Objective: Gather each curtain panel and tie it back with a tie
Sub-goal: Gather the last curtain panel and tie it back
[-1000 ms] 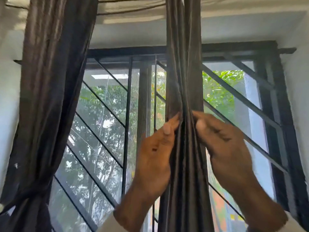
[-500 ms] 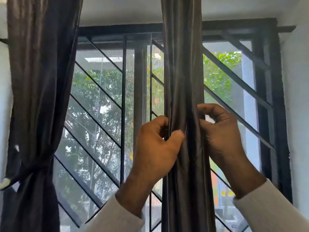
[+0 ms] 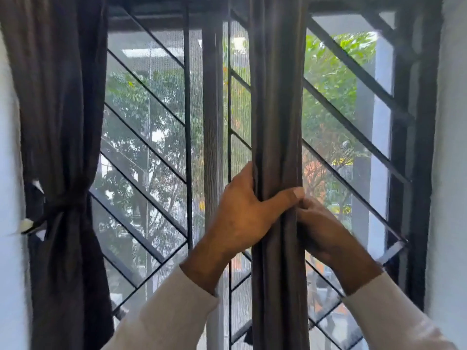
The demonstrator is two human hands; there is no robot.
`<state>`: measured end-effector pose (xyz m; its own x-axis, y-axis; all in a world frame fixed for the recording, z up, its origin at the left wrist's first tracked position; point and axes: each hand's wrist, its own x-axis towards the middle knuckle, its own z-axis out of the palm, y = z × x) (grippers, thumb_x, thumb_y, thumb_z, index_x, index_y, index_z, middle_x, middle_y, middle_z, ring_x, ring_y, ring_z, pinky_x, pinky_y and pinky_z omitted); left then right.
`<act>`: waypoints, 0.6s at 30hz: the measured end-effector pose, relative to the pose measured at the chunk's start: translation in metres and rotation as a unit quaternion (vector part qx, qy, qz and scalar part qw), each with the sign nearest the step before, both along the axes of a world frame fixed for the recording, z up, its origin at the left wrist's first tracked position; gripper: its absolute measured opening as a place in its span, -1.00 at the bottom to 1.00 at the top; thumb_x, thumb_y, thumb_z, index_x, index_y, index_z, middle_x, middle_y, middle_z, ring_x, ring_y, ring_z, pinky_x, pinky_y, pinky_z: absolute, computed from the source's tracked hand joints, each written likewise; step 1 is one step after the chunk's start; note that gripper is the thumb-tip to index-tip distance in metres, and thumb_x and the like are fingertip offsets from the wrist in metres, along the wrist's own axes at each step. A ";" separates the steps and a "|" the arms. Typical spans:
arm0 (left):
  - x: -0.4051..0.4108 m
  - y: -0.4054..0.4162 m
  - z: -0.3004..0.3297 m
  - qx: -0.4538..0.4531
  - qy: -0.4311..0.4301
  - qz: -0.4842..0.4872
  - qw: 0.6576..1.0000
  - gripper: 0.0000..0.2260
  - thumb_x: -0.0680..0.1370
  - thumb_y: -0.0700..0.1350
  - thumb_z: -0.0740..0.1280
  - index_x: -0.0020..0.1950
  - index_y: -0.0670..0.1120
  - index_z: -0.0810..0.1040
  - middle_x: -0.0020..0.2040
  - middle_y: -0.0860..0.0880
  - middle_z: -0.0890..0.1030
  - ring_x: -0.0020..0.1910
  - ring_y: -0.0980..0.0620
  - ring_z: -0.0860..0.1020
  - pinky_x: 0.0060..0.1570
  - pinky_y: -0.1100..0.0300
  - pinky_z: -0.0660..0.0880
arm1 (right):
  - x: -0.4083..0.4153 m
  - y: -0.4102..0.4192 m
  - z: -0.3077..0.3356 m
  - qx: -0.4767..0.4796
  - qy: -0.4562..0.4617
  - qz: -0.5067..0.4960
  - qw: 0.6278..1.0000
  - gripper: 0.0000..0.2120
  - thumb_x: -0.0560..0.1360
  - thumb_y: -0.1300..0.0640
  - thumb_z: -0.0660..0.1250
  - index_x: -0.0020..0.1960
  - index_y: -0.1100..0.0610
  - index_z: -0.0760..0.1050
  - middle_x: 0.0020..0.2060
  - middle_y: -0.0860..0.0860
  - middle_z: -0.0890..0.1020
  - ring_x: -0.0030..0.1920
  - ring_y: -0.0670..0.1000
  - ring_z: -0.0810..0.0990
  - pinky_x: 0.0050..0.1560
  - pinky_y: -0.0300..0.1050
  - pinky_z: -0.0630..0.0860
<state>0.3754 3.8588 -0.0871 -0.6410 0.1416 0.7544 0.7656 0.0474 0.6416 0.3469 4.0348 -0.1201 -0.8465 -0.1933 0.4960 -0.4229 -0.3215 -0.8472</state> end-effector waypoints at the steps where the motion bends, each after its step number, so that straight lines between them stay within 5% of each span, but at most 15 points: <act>1: -0.001 -0.002 -0.010 -0.010 0.008 0.025 1.000 -0.56 0.42 0.11 0.59 0.25 0.00 0.69 0.07 0.09 0.79 0.05 0.10 0.76 0.13 -0.04 0.71 | 0.002 0.002 -0.015 0.002 -0.015 -0.007 1.000 -0.57 0.46 0.31 0.47 0.31 0.32 0.56 0.08 0.28 0.73 -0.04 0.18 0.77 -0.09 -0.03 0.71; 7: 0.003 -0.013 -0.065 -0.199 0.043 0.168 0.965 -0.59 0.52 0.27 0.40 0.18 0.02 0.76 -0.02 0.10 0.78 -0.01 0.09 0.74 0.00 0.05 0.70 | 0.021 0.007 -0.095 -0.005 -0.025 -0.109 0.994 -0.60 0.41 0.05 0.64 0.16 0.23 0.70 0.11 0.23 0.75 0.02 0.15 0.77 -0.02 -0.07 0.71; 9: 0.004 -0.013 -0.088 -0.246 0.020 0.204 0.947 -0.59 0.54 0.28 0.38 0.10 -0.02 0.75 -0.15 0.07 0.72 -0.08 0.02 0.71 -0.07 0.07 0.66 | 0.037 0.001 -0.120 0.011 0.015 -0.196 0.980 -0.72 0.54 0.08 0.47 0.22 0.15 0.67 0.12 0.09 0.77 0.08 0.06 0.76 0.07 -0.10 0.69; 12: 0.005 -0.013 -0.117 -0.224 0.016 0.209 0.952 -0.53 0.54 0.31 0.29 0.06 -0.03 0.74 -0.17 0.02 0.73 -0.10 -0.02 0.72 -0.11 0.05 0.64 | 0.061 -0.014 -0.161 0.124 0.089 -0.378 0.913 -0.85 0.65 0.14 0.39 0.19 -0.02 0.64 0.00 -0.10 0.77 0.01 -0.05 0.74 0.00 -0.19 0.63; 14: 0.012 -0.010 -0.134 -0.209 0.033 0.225 0.951 -0.58 0.56 0.27 0.28 -0.04 -0.04 0.72 -0.23 -0.01 0.71 -0.19 -0.06 0.69 -0.21 0.08 0.59 | 0.074 -0.025 -0.188 0.234 0.160 -0.494 0.822 -0.86 0.68 0.11 0.32 0.19 -0.03 0.61 -0.06 -0.06 0.70 -0.04 0.08 0.67 -0.05 -0.10 0.52; 16: 0.022 -0.005 -0.150 -0.208 0.034 0.225 0.951 -0.62 0.62 0.26 0.26 -0.17 0.01 0.62 -0.33 0.01 0.62 -0.29 -0.06 0.64 -0.31 0.11 0.51 | 0.086 -0.040 -0.208 0.330 0.215 -0.532 0.750 -0.70 0.62 0.12 0.24 0.30 0.10 0.59 0.01 0.05 0.63 0.00 0.19 0.60 0.01 0.01 0.47; 18: 0.028 -0.001 -0.165 -0.195 0.028 0.210 0.958 -0.59 0.68 0.31 0.18 -0.24 0.11 0.51 -0.38 0.07 0.52 -0.37 0.05 0.55 -0.38 0.13 0.46 | 0.097 -0.057 -0.217 0.383 0.201 -0.543 0.720 -0.53 0.56 0.10 0.22 0.43 0.20 0.54 0.17 0.11 0.63 0.08 0.25 0.59 0.07 0.13 0.53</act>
